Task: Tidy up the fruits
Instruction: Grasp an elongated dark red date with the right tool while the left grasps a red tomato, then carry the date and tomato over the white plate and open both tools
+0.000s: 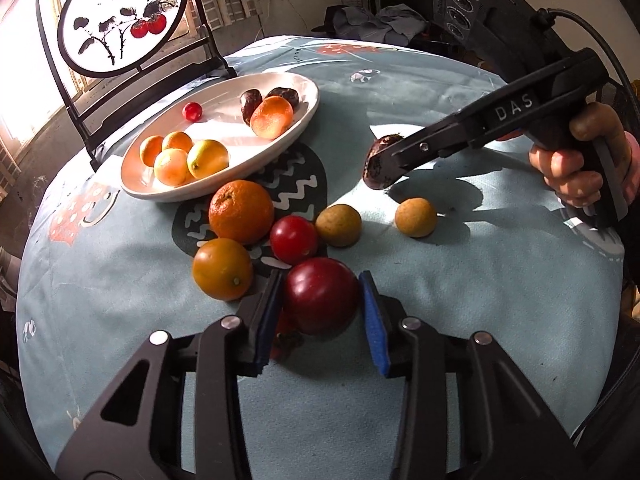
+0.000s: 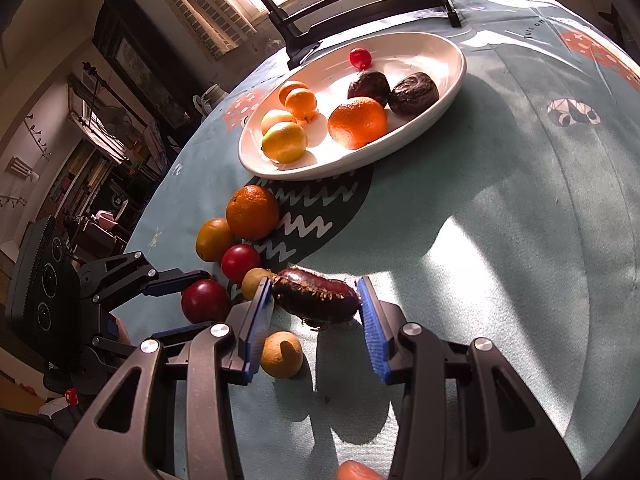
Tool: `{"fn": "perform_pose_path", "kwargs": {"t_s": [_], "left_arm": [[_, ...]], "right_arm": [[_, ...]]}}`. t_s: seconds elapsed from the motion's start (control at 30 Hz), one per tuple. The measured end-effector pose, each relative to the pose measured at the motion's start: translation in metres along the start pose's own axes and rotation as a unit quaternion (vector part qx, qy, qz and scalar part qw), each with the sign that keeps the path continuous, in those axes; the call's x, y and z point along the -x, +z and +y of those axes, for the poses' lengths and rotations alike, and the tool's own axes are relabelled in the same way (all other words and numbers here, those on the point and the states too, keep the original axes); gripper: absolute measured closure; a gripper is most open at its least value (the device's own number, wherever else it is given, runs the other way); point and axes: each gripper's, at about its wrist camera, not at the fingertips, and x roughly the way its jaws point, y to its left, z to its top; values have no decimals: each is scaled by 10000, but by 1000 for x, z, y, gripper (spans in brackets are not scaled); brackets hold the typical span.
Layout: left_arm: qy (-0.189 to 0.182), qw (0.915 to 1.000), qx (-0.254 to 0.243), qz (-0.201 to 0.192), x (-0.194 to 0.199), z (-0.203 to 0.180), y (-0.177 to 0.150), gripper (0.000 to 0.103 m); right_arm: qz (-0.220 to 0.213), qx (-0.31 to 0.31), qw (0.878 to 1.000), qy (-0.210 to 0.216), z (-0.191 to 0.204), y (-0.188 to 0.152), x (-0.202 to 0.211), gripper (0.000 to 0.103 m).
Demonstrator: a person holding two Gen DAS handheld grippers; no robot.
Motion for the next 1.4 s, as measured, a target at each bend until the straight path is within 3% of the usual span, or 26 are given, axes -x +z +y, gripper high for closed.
{"fn": "perform_pose_path", "kwargs": {"t_s": [0.27, 0.4, 0.6, 0.83, 1.0, 1.4], "left_arm": [[-292, 9953, 808, -455, 18, 25, 3, 64], [-178, 9916, 1085, -684, 25, 35, 6, 64], [-426, 9878, 1302, -740, 22, 39, 16, 64], [-81, 9765, 1918, -977, 10, 64, 54, 64], [198, 9683, 2325, -893, -7, 92, 76, 64], [619, 9546, 2786, -855, -34, 131, 108, 64]], "right_arm": [[-219, 60, 9997, -65, 3, -1, 8, 59], [-413, 146, 9990, -116, 6, -1, 15, 59], [-907, 399, 9927, -683, 17, 3, 23, 59], [-1586, 500, 9774, -1302, 29, 26, 16, 59], [-1762, 567, 9701, -1572, 29, 45, 5, 59], [-1956, 469, 9680, -1499, 25, 80, -12, 59]]}}
